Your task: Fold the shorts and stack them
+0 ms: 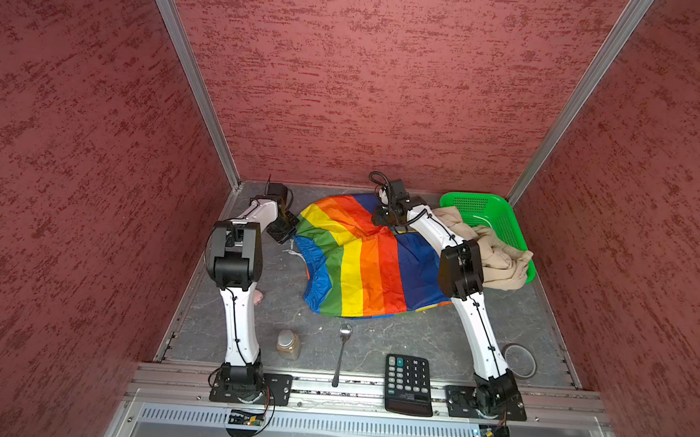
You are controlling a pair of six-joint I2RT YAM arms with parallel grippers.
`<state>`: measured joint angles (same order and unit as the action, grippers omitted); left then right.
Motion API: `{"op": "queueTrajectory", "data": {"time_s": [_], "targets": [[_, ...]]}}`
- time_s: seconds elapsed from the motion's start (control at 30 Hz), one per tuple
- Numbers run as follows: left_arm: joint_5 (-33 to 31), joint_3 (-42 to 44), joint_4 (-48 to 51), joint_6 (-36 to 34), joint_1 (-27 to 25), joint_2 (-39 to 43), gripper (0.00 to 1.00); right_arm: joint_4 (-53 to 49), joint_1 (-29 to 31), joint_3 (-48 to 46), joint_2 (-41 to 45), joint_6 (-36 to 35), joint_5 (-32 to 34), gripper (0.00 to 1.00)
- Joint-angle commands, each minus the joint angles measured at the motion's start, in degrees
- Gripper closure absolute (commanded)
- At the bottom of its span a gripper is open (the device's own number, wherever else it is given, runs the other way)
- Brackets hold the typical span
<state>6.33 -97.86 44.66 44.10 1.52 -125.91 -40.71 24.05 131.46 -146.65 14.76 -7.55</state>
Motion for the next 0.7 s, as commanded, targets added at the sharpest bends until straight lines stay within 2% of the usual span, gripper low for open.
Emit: {"op": "queueTrajectory", "data": {"time_s": [0.0, 0.13, 0.3, 0.47, 0.57, 0.67], "targets": [[-3.65, -3.70, 3.07, -1.00, 0.14, -0.44, 1.00, 1.42, 1.48, -6.73, 5.30, 0.58, -0.98, 0.55], [-4.07, -6.89, 3.53, -1.60, 1.18, 1.41, 1.00, 9.26, 3.03, -22.34, 12.72, 3.15, -1.72, 0.56], [-1.27, -11.76, 2.81, -3.62, 0.67, 2.97, 1.00, 15.91, 3.93, -34.03, 17.89, 7.75, -4.11, 0.56], [1.41, -9.96, -4.35, -10.76, -3.63, 8.75, 1.00, 19.89, 4.42, -39.61, 21.55, 9.94, -9.40, 0.56], [1.38, -7.75, -7.61, -16.00, -6.82, 13.01, 1.00, 18.74, 3.50, -38.51, 25.53, 8.15, -9.64, 0.48], [0.23, -7.27, -6.73, -18.25, -7.87, 15.10, 1.00, 17.27, -0.43, -35.04, 29.63, 7.80, -10.28, 0.38]]}}
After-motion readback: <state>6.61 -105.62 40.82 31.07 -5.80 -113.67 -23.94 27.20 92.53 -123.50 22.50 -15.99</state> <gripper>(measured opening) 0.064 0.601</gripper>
